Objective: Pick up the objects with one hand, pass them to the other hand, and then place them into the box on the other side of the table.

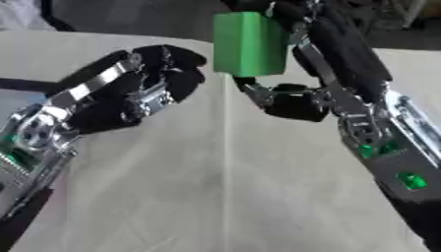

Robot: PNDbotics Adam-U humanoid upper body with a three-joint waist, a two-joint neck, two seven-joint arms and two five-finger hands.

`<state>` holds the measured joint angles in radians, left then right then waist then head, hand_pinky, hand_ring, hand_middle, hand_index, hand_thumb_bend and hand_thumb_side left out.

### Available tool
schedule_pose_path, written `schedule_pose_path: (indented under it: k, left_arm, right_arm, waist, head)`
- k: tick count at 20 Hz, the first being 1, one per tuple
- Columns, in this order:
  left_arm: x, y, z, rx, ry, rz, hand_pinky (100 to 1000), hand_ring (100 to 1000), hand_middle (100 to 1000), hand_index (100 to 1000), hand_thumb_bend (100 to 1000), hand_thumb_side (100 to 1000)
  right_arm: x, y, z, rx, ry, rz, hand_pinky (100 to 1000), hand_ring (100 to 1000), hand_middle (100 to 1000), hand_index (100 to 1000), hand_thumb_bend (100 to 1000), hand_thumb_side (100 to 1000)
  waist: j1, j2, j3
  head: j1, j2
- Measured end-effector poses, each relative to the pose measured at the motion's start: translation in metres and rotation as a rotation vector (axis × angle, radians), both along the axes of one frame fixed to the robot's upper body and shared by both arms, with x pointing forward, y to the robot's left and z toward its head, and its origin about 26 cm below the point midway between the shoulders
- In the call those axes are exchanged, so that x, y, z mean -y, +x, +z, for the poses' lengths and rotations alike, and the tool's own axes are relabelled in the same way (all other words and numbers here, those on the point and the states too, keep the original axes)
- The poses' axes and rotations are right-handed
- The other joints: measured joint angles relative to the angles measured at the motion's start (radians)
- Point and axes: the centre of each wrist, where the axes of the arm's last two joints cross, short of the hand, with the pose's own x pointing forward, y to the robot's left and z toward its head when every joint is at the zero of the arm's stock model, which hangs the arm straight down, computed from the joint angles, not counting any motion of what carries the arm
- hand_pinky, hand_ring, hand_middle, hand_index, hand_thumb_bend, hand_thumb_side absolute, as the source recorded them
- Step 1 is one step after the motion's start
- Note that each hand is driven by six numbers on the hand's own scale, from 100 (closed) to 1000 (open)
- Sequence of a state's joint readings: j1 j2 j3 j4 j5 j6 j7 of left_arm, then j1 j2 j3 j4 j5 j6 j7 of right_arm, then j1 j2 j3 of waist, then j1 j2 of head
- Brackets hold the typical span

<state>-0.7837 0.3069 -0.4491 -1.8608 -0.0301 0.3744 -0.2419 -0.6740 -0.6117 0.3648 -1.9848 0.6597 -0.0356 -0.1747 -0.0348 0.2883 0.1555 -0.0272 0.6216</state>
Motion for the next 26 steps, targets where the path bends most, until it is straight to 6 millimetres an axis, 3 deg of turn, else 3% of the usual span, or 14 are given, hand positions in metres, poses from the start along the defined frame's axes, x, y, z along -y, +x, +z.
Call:
schedule_pose_path:
  k: [10,17,26]
  left_arm:
    - [0.011,0.002,-0.002,0.024,0.014,0.137,980,1000,674,834,482,799]
    - [0.015,-0.006,-0.001,0.049,0.005,0.254,971,1000,626,794,463,717]
    - [0.003,-0.027,0.004,0.101,0.002,0.277,1000,1000,666,796,466,612]
  right_arm:
    - [-0.007,0.001,-0.013,0.127,-0.034,0.004,906,725,523,541,100,100]
    - [-0.016,-0.002,-0.028,0.189,0.001,-0.038,892,719,524,541,100,100]
    - [-0.021,-0.003,-0.031,0.27,0.04,-0.202,858,701,520,536,113,100]
  waist:
    - [-0.004,0.004,0.003]
    - [-0.005,0.009,0.002]
    - [-0.005,0.01,0.001]
  head:
    - [0.012,-0.012]
    - [0.015,-0.019]
    - [0.004,-0.018]
